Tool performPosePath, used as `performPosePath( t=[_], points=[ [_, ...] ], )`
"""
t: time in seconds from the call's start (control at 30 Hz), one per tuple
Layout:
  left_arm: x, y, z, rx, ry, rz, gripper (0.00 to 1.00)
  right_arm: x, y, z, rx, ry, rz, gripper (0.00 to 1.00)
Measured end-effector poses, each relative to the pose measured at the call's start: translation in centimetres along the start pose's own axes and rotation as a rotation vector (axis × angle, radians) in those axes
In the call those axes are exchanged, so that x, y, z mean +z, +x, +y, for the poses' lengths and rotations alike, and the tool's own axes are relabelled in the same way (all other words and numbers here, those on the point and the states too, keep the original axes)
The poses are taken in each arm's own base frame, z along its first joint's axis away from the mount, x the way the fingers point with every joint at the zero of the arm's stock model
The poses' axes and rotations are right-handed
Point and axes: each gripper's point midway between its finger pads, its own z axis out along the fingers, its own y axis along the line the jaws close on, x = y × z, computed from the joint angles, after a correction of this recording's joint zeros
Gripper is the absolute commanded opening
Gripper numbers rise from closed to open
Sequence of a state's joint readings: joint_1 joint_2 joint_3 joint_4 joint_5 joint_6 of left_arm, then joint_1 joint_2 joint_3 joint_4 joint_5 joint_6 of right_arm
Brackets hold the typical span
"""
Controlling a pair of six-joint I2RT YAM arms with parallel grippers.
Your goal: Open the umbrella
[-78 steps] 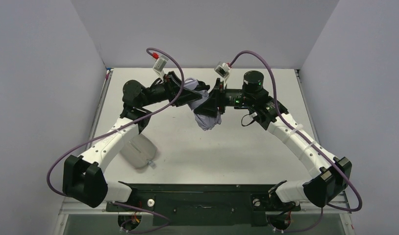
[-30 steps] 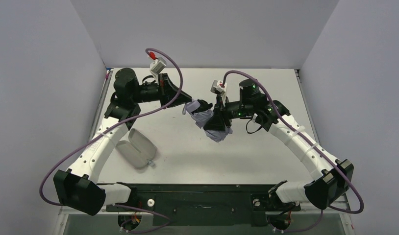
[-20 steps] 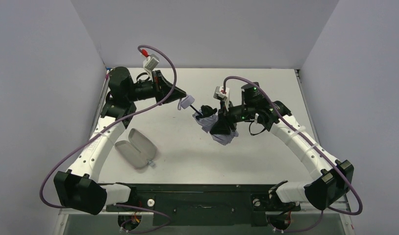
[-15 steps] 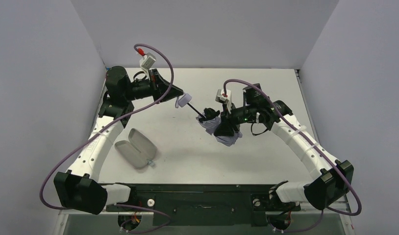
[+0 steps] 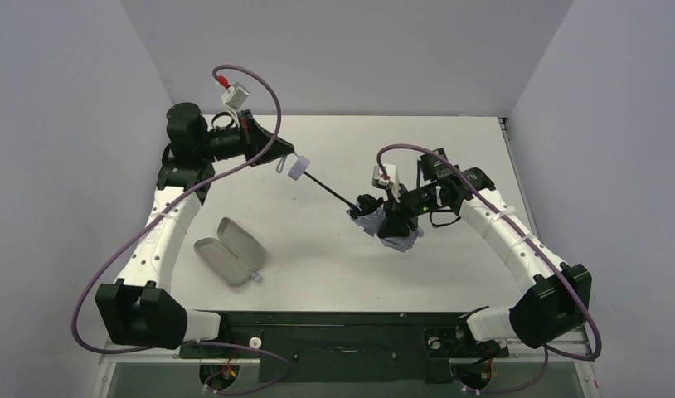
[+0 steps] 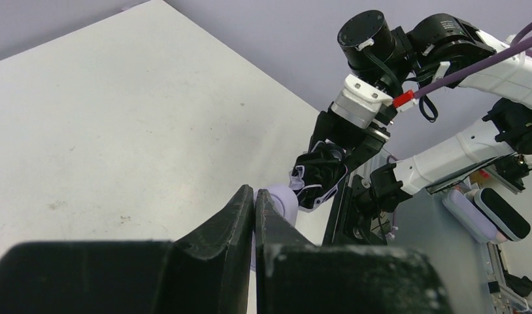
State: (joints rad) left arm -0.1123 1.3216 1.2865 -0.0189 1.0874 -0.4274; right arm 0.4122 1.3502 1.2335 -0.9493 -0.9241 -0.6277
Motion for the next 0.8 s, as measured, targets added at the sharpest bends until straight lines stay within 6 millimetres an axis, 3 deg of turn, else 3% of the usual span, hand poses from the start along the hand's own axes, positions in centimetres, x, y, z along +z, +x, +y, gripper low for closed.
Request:
performPosePath(
  t=[0.1, 0.23, 0.3, 0.33, 0.43, 0.47, 0.6, 0.8],
  points=[
    [-0.4, -0.1, 1.2, -0.014, -0.016, 0.002, 0.00, 0.2, 1.2, -0.2, 0.000, -0.017, 0.031, 0.00],
    [-2.1, -2.6, 4.4, 0.033, -0.124, -0.066, 0.01, 0.3, 5.3, 0.8, 0.079, -0.061, 0.154, 0.00],
    [-3.2, -3.7, 5.7, 0.064, -0.171, -0.091, 0.28, 0.3, 6.5, 1.2, 0.117, -0.081, 0.195, 0.00],
    [-3.5, -4.1, 6.1, 0.091, -0.185, -0.093, 0.46, 0.2, 6.7, 1.3, 0.127, -0.088, 0.205, 0.00],
    [-3.4, -4.1, 6.3, 0.166, -0.195, -0.053, 0.64, 0.2, 7.0, 1.5, 0.144, -0.100, 0.219, 0.00],
    [-3.2, -3.8, 6.1, 0.202, -0.191, -0.025, 0.70, 0.2, 7.1, 1.5, 0.148, -0.103, 0.222, 0.00],
    [-1.3, -0.8, 4.1, 0.384, -0.135, 0.131, 0.75, 0.3, 6.8, 1.1, 0.175, -0.106, 0.222, 0.00],
    [1.4, 6.9, -0.7, 0.700, 0.025, 0.407, 0.77, 0.6, 6.3, 0.6, 0.216, -0.111, 0.220, 0.00]
  ],
)
